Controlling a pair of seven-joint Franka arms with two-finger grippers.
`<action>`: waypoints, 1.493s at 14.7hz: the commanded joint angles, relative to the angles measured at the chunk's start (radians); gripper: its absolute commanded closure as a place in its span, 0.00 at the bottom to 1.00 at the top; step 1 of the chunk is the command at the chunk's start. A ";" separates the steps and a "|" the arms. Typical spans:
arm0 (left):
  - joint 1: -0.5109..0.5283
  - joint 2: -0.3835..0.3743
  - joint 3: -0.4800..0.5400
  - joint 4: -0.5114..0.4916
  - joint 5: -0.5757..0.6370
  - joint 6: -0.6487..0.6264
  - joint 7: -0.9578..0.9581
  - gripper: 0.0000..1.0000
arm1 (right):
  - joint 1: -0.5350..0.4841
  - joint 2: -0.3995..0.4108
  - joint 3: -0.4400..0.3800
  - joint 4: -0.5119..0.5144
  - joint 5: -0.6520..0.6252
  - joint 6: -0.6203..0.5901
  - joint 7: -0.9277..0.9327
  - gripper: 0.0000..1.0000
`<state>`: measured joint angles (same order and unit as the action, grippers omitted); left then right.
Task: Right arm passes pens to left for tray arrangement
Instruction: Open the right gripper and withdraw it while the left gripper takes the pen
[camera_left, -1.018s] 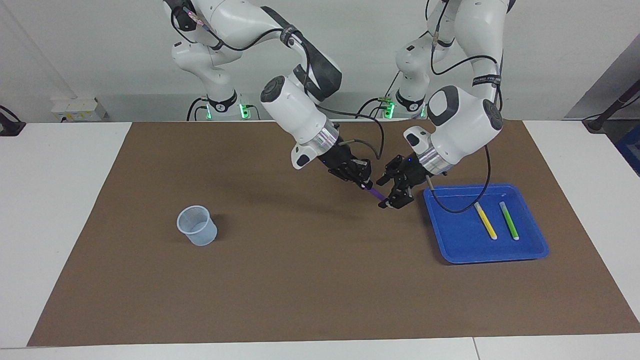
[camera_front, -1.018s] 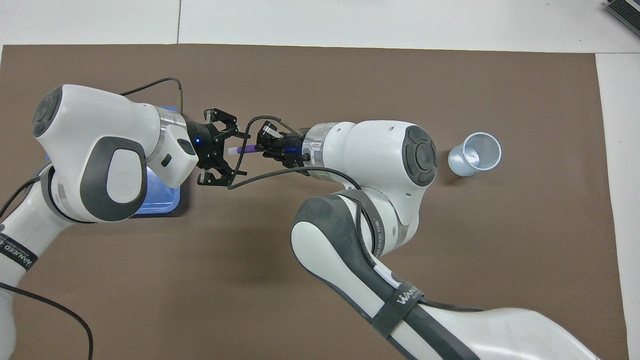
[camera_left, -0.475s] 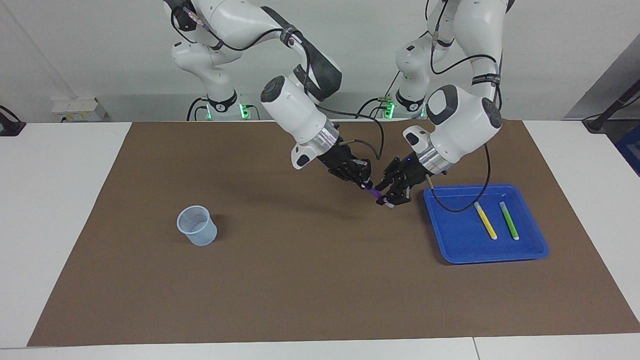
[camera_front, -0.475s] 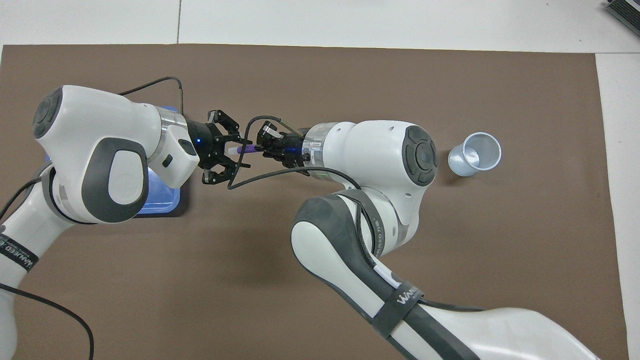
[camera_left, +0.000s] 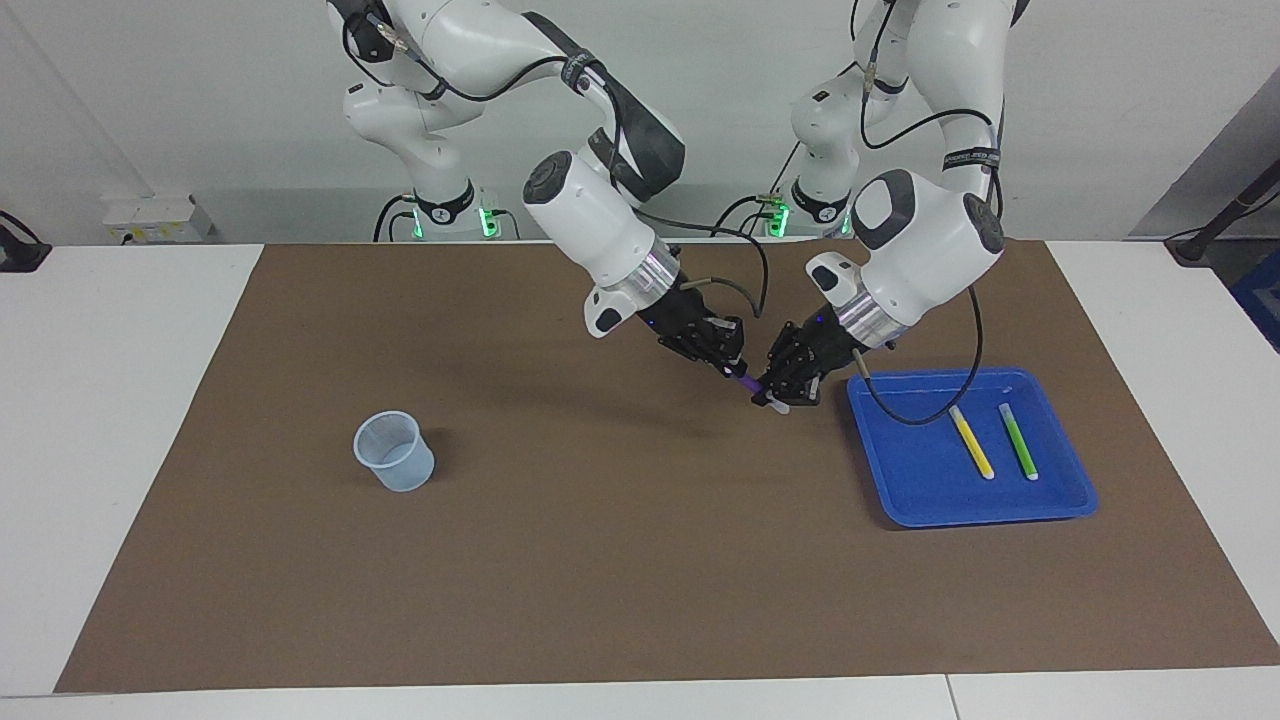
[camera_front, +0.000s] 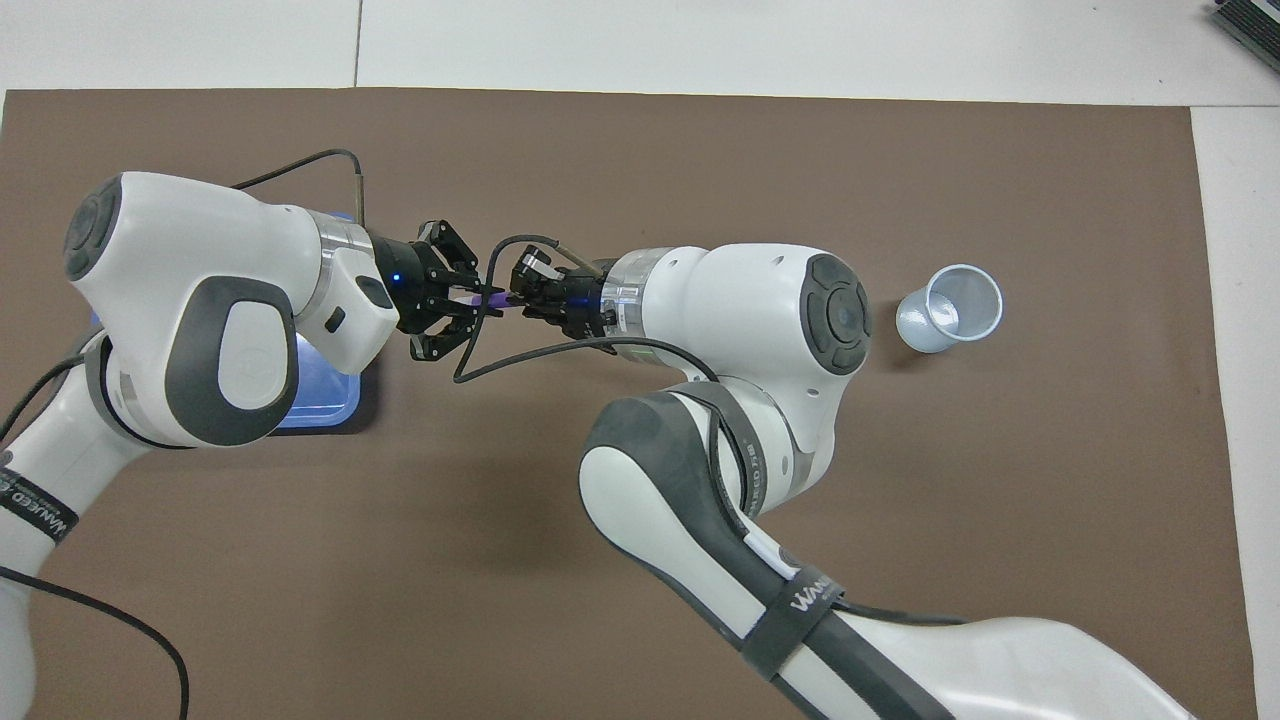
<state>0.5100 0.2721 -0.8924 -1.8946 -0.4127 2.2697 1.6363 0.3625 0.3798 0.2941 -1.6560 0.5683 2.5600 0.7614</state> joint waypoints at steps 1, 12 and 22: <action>-0.004 -0.037 0.006 -0.034 -0.031 0.004 0.030 1.00 | -0.002 0.002 0.000 -0.004 0.007 0.023 0.015 1.00; 0.012 -0.037 0.009 -0.032 -0.031 0.007 0.020 1.00 | -0.092 -0.057 -0.015 0.016 -0.145 -0.167 -0.014 0.00; 0.134 -0.079 0.084 -0.021 -0.012 -0.148 -0.370 1.00 | -0.468 -0.257 -0.016 0.001 -0.165 -0.662 -0.589 0.00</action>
<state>0.6381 0.2488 -0.8389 -1.8991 -0.4169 2.1809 1.3672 -0.0390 0.1534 0.2659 -1.6303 0.4233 1.9483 0.2679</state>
